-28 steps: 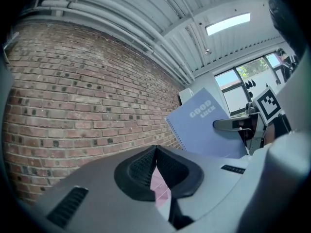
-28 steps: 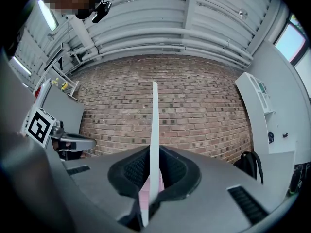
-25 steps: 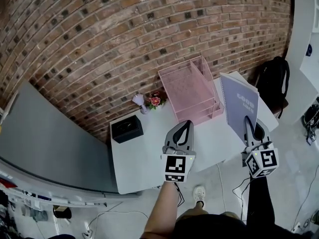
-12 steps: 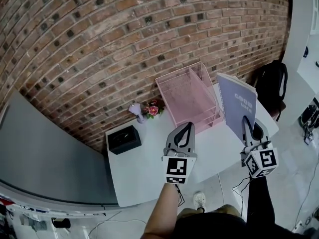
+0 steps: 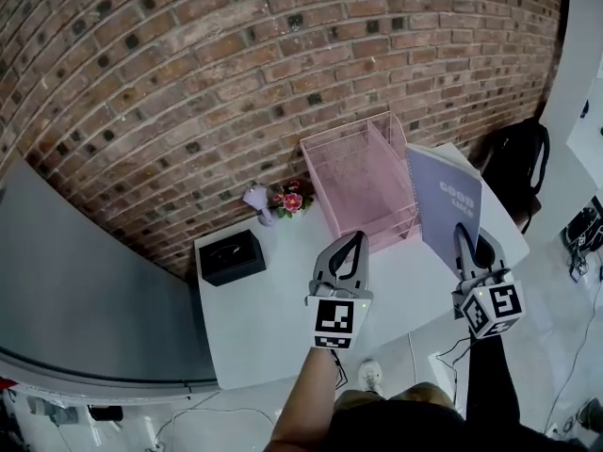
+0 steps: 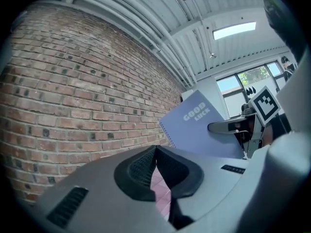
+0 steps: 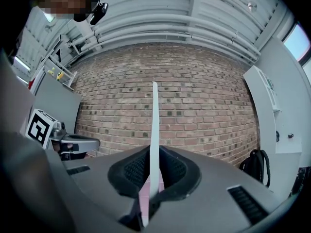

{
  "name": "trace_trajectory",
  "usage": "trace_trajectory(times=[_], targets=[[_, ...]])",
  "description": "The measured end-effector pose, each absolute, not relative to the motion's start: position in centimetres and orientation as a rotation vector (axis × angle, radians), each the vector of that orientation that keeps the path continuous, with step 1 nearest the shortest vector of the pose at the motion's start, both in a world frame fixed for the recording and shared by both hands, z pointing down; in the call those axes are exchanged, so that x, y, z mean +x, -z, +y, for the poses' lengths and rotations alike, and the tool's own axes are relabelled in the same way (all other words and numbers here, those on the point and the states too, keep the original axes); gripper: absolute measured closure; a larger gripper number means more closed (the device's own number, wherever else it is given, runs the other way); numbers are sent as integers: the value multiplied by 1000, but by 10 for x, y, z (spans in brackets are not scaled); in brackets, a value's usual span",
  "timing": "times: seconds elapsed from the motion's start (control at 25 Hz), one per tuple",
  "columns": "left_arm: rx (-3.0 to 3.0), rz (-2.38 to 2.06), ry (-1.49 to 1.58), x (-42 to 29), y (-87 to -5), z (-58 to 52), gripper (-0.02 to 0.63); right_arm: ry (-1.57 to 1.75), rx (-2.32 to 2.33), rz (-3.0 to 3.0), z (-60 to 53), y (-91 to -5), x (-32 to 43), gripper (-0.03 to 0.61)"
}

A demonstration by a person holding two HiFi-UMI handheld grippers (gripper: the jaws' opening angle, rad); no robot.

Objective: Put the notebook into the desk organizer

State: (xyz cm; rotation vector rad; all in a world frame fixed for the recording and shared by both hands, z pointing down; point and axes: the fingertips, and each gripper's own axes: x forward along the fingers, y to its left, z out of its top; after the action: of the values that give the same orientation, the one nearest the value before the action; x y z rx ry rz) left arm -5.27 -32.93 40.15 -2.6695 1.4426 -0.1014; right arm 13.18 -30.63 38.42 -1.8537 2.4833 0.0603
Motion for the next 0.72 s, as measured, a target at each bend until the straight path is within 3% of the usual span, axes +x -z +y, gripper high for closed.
trace_trajectory(times=[0.72], targets=[[-2576, 1504, 144, -73, -392, -341, 598, 87, -1582, 2664, -344, -382, 74, 531]])
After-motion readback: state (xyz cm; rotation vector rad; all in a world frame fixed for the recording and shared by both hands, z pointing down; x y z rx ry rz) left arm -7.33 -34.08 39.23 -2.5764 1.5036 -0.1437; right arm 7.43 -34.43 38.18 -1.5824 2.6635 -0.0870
